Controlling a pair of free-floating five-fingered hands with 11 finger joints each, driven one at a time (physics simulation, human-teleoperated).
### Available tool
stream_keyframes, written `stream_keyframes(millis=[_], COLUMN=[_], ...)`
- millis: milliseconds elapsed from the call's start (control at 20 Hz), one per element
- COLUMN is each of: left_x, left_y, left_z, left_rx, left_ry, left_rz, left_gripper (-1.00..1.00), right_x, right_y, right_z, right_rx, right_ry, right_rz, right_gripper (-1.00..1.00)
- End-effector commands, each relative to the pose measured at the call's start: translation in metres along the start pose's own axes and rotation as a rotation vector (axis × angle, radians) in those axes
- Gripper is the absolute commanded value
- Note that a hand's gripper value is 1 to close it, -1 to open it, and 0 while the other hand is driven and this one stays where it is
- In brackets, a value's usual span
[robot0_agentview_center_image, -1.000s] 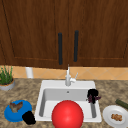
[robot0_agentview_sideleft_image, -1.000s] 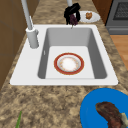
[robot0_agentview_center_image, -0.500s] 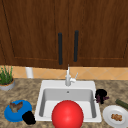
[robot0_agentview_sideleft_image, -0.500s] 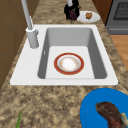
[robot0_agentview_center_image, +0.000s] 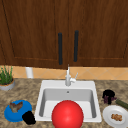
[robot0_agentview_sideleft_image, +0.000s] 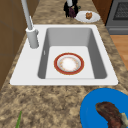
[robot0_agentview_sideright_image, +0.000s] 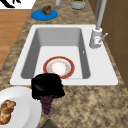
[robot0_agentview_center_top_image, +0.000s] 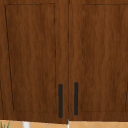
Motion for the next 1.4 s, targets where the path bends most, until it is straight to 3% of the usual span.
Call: stream_keyframes(millis=[0, 200, 500, 550, 650, 850, 1050, 1200, 1350], left_x=[0.0, 0.0, 0.0, 0.0, 0.0, 0.0, 0.0, 0.0, 0.0], left_y=[0.0, 0.0, 0.0, 0.0, 0.0, 0.0, 0.0, 0.0, 0.0], left_z=[0.0, 0.0, 0.0, 0.0, 0.0, 0.0, 0.0, 0.0, 0.0], left_rx=[0.0, 0.0, 0.0, 0.0, 0.0, 0.0, 0.0, 0.0, 0.0], left_ry=[0.0, 0.0, 0.0, 0.0, 0.0, 0.0, 0.0, 0.0, 0.0], left_rz=[0.0, 0.0, 0.0, 0.0, 0.0, 0.0, 0.0, 0.0, 0.0], left_gripper=[0.0, 0.0, 0.0, 0.0, 0.0, 0.0, 0.0, 0.0, 0.0], right_x=[-0.024, -0.054, -0.046, -0.036, -0.032, -0.028, -0.022, -0.02, -0.018], right_y=[0.015, 0.046, 0.032, 0.025, -0.001, -0.017, -0.011, 0.0, 0.009], right_z=[0.004, 0.005, 0.001, 0.01, 0.035, 0.057, 0.081, 0.085, 0.098], right_rx=[-0.009, -0.036, -0.033, -0.077, -0.098, -0.078, -0.079, -0.084, -0.102], right_ry=[-0.029, -0.021, -0.023, -0.011, 0.007, -0.016, -0.008, -0.007, 0.013], right_rz=[-0.032, -0.055, -0.036, -0.037, -0.019, -0.034, -0.05, -0.022, -0.043], right_gripper=[1.0, 1.0, 1.0, 1.0, 1.0, 1.0, 1.0, 1.0, 1.0])
